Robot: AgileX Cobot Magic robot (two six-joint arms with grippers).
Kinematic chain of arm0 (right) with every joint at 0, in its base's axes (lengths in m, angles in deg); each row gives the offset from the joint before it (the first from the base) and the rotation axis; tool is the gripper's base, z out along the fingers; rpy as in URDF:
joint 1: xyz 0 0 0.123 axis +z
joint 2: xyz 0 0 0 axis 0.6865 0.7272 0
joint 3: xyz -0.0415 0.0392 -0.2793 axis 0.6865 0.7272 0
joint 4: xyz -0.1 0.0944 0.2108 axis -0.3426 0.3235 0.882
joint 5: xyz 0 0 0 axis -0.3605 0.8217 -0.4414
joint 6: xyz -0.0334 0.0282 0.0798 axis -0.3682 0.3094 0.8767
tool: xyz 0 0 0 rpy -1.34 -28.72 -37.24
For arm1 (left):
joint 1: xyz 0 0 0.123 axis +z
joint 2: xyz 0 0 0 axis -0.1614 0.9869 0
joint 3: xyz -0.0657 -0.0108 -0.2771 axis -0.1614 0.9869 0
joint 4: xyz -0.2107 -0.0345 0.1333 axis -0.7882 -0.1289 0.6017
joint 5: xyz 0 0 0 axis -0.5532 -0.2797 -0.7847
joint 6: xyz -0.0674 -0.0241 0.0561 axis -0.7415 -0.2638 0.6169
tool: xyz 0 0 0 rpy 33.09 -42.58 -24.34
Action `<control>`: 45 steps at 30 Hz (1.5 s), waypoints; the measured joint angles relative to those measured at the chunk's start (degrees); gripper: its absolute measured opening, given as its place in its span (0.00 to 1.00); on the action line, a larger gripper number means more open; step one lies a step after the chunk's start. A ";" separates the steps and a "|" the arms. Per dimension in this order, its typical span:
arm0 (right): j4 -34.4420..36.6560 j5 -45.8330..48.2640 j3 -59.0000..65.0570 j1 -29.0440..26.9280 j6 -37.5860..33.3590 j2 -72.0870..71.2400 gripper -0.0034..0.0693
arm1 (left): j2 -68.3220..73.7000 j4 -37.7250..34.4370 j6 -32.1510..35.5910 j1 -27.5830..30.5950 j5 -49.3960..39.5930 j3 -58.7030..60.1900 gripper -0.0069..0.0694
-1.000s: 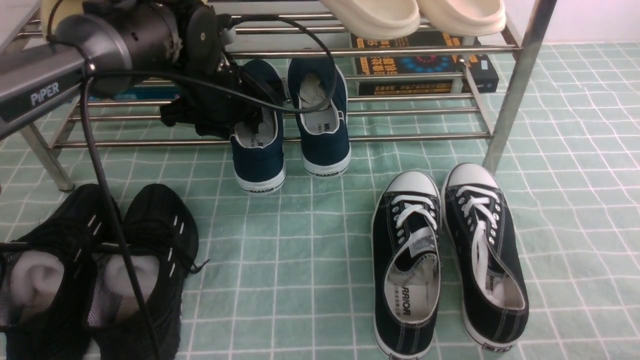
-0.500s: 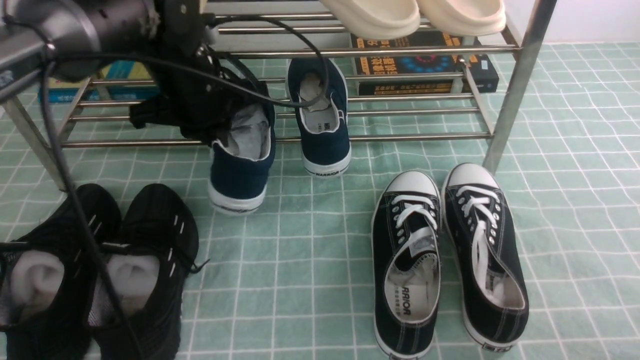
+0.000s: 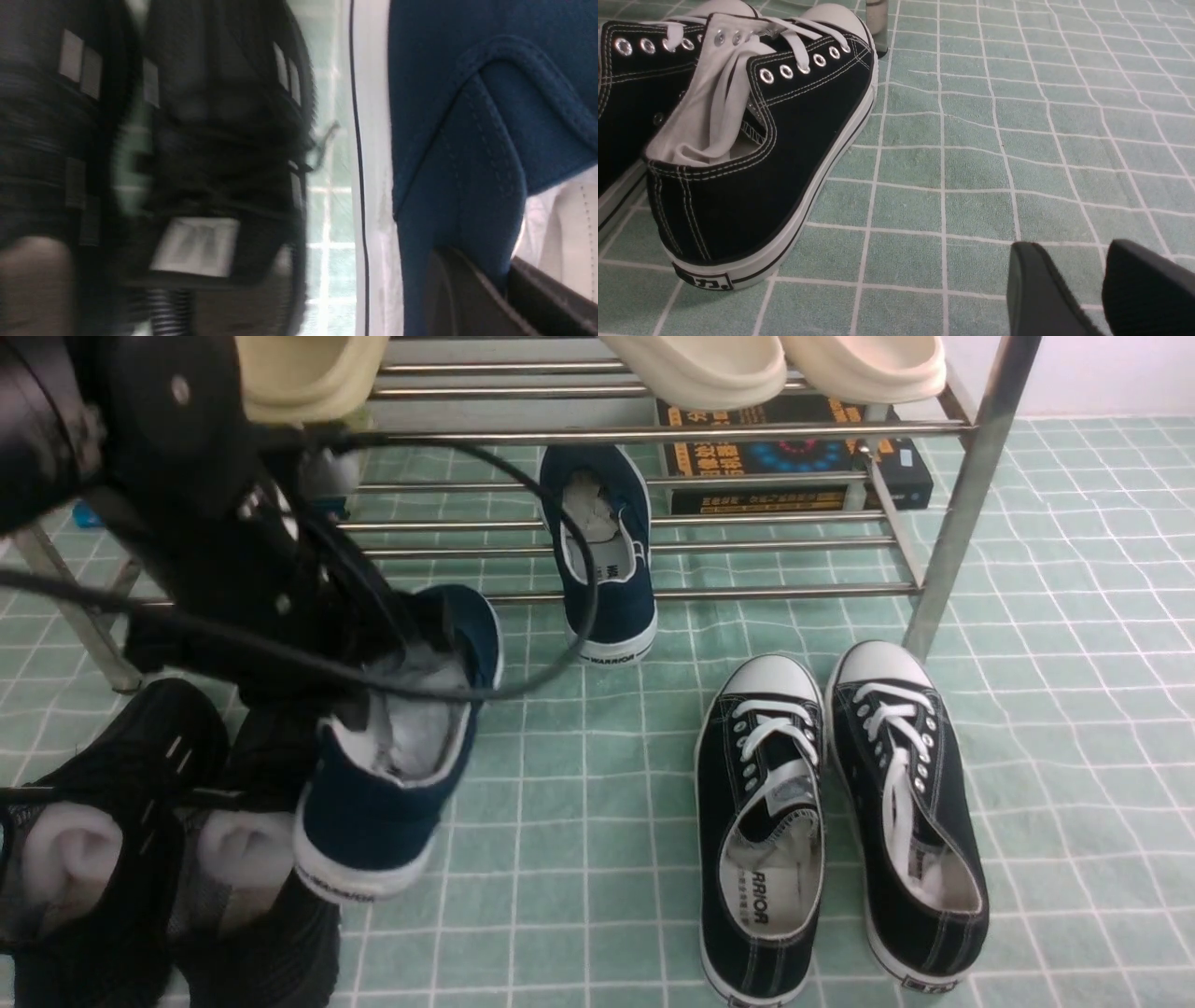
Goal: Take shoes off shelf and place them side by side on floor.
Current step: 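Set the held shoe down on the floor in front of the rack, then grasp a shoe standing on the lower shelf of the shoe rack with the left gripper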
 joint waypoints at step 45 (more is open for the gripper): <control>0.00 0.00 0.00 0.00 0.00 0.00 0.38 | -11.95 19.44 -1.68 4.15 -1.59 6.48 0.12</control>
